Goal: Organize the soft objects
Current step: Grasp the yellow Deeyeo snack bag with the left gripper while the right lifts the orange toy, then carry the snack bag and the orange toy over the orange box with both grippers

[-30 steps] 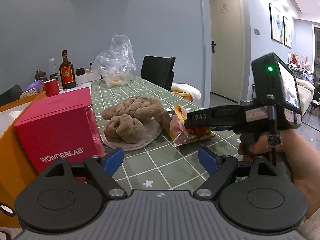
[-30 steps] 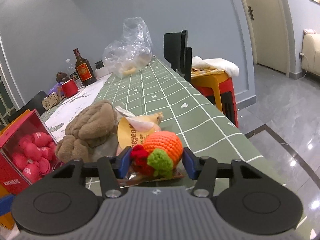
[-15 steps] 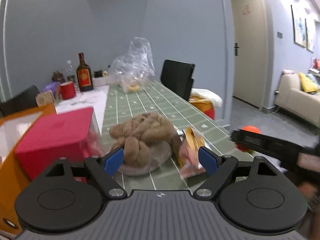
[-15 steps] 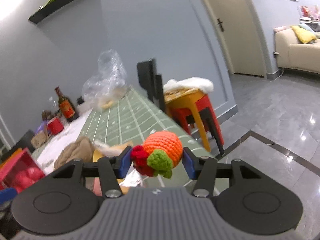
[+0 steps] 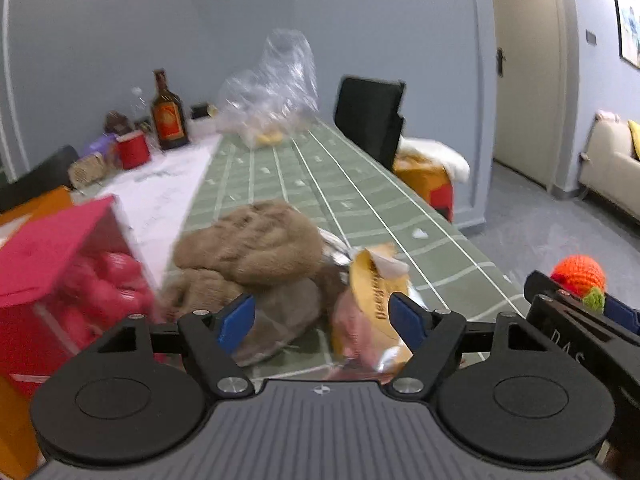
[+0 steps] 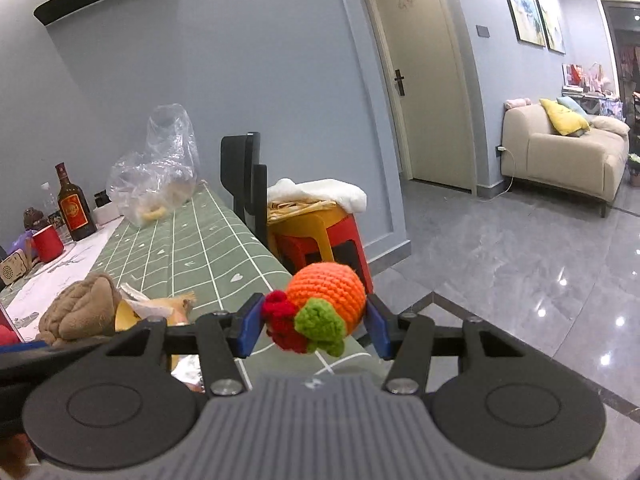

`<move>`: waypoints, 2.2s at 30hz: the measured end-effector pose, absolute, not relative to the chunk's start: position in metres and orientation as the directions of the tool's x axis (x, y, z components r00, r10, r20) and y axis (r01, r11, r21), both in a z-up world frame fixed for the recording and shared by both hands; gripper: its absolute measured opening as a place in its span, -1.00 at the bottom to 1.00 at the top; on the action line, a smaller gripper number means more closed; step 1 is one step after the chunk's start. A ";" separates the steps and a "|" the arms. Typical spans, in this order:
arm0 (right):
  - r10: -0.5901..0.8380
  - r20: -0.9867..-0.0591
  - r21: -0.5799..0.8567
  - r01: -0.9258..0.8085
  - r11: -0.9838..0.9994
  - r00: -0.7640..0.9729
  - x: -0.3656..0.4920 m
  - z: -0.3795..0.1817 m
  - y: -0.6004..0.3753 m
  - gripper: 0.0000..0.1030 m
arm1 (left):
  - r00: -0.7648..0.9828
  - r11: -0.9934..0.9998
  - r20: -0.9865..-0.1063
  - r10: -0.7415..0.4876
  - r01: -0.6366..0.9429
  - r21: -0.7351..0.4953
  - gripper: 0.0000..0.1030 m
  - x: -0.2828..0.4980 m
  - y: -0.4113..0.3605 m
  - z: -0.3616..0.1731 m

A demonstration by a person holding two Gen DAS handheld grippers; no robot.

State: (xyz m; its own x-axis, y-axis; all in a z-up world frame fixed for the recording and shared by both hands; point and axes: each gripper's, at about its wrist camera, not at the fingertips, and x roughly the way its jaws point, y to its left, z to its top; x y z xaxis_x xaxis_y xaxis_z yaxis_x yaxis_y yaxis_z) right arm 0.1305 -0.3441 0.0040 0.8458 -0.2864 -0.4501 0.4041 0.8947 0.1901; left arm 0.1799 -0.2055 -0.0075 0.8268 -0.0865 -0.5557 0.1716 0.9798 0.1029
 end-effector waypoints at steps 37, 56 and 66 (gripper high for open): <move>-0.360 -0.399 0.222 0.469 0.855 0.844 0.117 0.011 -0.358 0.03 | 0.782 0.982 -0.618 -0.080 0.168 0.085 0.90 0.206 -0.250 -0.043; -0.237 -0.408 0.284 0.369 0.885 0.882 0.120 0.011 -0.356 0.03 | 0.745 0.983 -0.664 -0.063 0.162 0.089 0.19 0.163 -0.213 -0.032; -0.019 -0.376 0.417 0.188 0.890 0.926 0.114 0.012 -0.352 0.04 | 0.754 0.964 -0.641 -0.143 0.254 0.084 0.19 0.078 -0.156 -0.031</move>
State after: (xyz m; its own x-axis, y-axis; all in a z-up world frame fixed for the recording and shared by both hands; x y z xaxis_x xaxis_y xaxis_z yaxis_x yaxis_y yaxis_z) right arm 0.1141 -0.3519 0.0119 0.9264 -0.0193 -0.3759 0.1876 0.8895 0.4166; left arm 0.0781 -0.1560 -0.0313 0.7537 -0.1431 -0.6415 0.2541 0.9636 0.0837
